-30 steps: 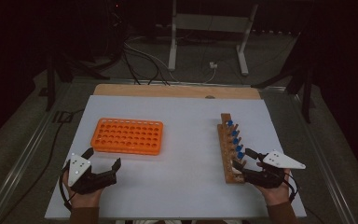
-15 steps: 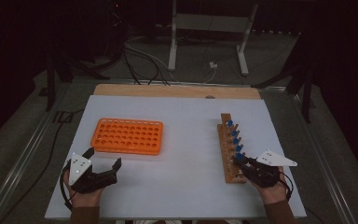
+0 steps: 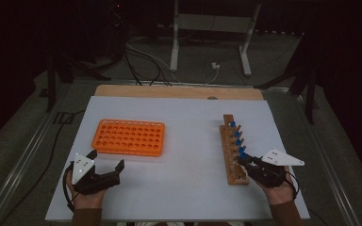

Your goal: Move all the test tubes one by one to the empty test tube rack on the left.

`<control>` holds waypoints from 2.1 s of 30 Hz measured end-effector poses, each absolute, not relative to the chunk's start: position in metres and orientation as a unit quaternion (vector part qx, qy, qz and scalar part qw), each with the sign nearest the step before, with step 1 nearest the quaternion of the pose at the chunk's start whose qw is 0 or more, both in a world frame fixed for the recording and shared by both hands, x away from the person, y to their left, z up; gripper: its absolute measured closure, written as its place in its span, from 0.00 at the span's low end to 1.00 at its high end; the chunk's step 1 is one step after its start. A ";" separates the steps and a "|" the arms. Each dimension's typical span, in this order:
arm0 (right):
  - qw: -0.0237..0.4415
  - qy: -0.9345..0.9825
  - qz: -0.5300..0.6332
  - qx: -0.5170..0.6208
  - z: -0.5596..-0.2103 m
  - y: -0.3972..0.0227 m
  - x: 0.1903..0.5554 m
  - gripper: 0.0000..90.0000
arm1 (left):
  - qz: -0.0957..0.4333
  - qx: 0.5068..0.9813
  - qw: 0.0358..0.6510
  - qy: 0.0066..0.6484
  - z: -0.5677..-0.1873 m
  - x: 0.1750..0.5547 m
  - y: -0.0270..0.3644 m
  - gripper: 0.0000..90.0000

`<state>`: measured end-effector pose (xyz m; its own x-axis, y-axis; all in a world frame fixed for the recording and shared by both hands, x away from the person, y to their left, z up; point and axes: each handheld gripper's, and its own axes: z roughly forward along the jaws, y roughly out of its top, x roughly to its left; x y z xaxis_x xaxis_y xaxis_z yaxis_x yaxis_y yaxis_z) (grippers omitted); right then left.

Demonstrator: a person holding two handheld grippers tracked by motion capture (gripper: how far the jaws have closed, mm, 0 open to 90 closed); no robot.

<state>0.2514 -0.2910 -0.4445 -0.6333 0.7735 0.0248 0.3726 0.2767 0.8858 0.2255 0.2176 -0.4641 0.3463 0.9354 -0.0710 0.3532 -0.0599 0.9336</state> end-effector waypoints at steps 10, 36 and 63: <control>0.205 0.769 0.483 0.366 -0.420 -0.298 0.248 0.85 | 0.299 0.678 0.497 0.452 -0.450 0.227 0.202 0.01; 0.199 0.768 0.505 0.340 -0.384 -0.287 0.256 0.85 | 0.258 0.704 0.546 0.374 -0.429 0.247 0.161 0.01; 0.176 0.781 0.509 0.316 -0.385 -0.223 0.296 0.85 | 0.220 0.742 0.545 0.323 -0.427 0.284 0.086 0.01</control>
<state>0.2956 -0.2235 -0.3853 -0.7384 0.6728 0.0464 0.3145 0.2827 0.9062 0.2840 0.0861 -0.4270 0.6943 0.7192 -0.0267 0.2399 -0.1963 0.9508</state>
